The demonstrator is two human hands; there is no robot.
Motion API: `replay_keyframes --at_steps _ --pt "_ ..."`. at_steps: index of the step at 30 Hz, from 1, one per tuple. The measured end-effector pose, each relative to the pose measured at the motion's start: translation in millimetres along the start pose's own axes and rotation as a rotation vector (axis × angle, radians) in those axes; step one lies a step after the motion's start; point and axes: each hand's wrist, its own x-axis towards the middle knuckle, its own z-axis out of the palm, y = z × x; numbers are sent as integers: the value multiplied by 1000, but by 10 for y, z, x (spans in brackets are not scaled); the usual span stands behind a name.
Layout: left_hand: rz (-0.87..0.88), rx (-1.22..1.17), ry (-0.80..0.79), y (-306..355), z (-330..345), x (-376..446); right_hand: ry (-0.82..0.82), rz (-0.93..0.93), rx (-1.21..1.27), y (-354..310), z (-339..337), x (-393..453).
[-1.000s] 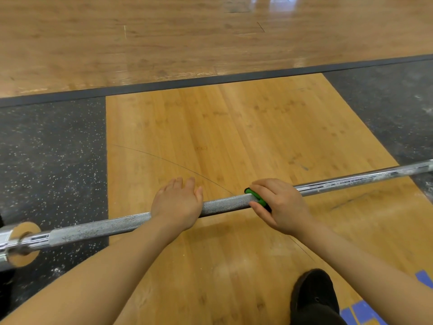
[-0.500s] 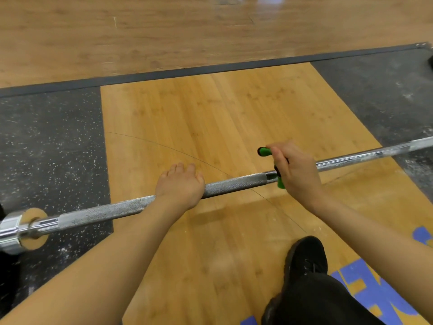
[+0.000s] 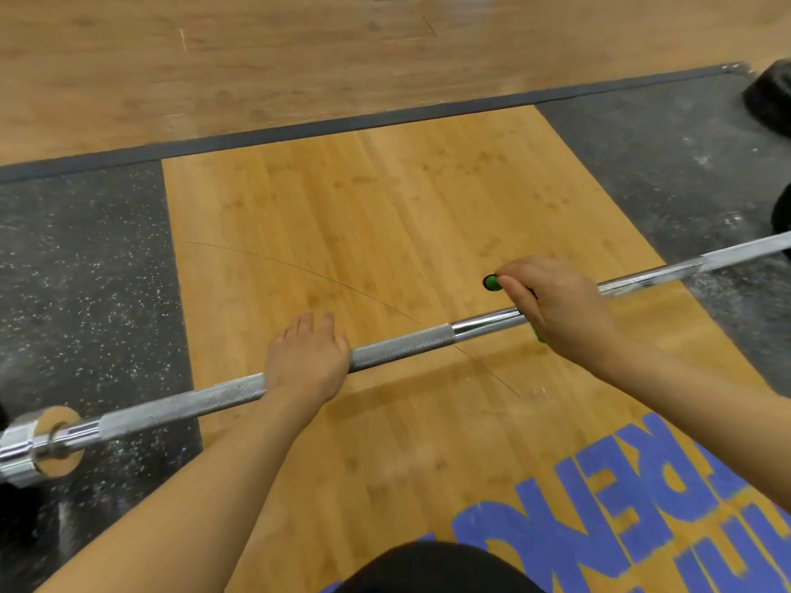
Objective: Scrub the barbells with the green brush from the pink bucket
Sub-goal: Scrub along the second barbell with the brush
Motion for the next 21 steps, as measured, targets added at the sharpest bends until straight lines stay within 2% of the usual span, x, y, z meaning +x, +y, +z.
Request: replay_keyframes --at_steps 8,14,21 --pt "-13 58 113 36 224 -236 -45 -85 52 60 390 -22" --pt "-29 61 116 102 314 -520 -140 -31 150 -54 467 -267" --pt "-44 70 117 157 392 -754 -152 -16 170 -250 753 -522"
